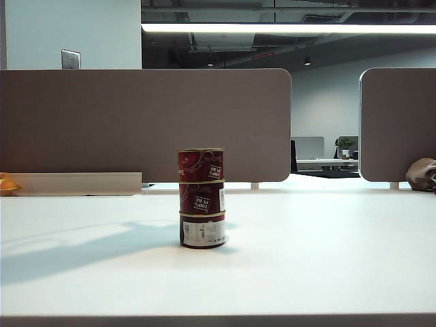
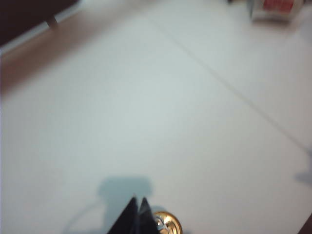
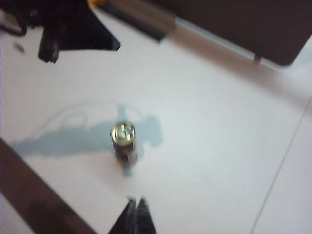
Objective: Pick up the cans one by one and stack them together.
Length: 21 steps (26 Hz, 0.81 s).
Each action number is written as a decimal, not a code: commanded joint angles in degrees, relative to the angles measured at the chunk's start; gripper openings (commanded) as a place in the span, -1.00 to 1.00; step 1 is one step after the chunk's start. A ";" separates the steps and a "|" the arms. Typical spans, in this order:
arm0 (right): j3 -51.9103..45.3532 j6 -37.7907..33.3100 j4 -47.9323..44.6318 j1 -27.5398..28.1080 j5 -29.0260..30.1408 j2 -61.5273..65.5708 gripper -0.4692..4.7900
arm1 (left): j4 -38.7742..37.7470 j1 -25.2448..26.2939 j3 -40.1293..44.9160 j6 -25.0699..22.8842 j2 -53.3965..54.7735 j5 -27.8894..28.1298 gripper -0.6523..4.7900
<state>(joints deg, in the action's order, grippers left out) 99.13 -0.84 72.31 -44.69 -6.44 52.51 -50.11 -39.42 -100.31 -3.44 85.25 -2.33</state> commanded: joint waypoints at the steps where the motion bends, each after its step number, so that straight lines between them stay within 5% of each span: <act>1: -5.95 0.90 -8.85 -0.04 -2.38 -6.54 -0.83 | 4.17 0.04 2.49 1.49 -5.35 1.88 -0.78; 14: -34.23 5.62 -34.36 -0.07 -2.45 -26.95 -0.82 | 26.91 0.09 30.16 0.13 -28.96 6.62 -0.78; 21: -53.29 5.55 -49.99 -0.07 3.50 -29.81 -0.82 | 30.56 0.09 43.15 -2.10 -31.69 0.66 -0.78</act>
<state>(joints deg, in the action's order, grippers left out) 47.59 4.56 25.87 -44.75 -5.63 22.44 -22.15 -39.40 -58.85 -5.26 53.76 0.54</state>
